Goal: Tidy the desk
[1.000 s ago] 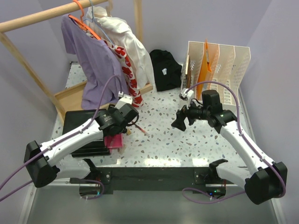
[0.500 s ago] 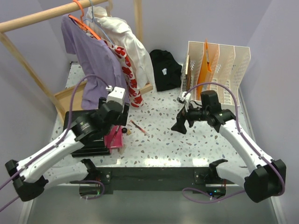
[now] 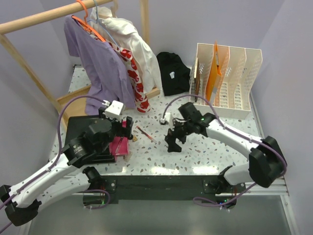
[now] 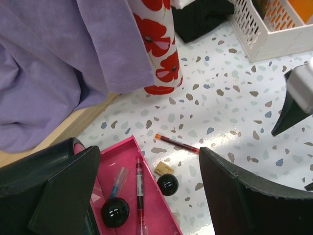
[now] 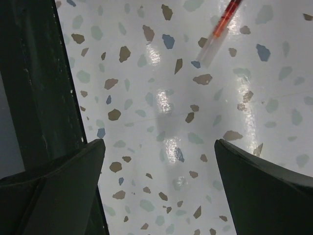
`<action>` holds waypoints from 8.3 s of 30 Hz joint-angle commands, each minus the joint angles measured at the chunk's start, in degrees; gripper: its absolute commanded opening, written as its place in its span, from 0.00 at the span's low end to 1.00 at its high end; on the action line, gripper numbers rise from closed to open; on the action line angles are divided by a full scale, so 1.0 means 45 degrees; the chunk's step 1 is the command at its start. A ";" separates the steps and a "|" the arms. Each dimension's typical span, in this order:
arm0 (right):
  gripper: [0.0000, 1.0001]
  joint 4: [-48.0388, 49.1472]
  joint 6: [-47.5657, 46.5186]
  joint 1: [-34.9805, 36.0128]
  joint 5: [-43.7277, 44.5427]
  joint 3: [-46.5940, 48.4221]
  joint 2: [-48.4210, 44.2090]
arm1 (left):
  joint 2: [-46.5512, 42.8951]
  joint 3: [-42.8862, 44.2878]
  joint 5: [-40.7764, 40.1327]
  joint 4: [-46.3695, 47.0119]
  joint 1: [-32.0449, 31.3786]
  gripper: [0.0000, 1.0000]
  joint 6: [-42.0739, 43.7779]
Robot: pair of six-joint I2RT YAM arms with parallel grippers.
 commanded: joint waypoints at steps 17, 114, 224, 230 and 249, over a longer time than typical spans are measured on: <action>0.92 0.3526 0.4163 0.3742 0.7173 0.4075 0.5495 | -0.3612 -0.2140 -0.1325 0.2379 0.0608 0.88 0.0871; 0.99 0.3585 0.3090 -0.4441 -0.3921 -0.0571 -0.4793 | 0.2210 0.0259 0.0460 0.3539 -0.0700 0.00 -0.4426; 0.99 0.3311 0.2582 -0.4988 -0.3647 -0.0572 -0.4267 | 0.6039 0.2702 0.3358 -0.1000 0.4066 0.39 -0.0868; 0.99 0.3311 0.2563 -0.5008 -0.3647 -0.0552 -0.4247 | 0.5744 0.2412 0.5604 -0.0980 0.4066 0.43 -0.1003; 0.99 0.3253 0.2504 -0.5066 -0.3588 -0.0552 -0.4149 | 0.7012 0.1042 0.3505 -0.1271 0.2874 0.38 -0.3386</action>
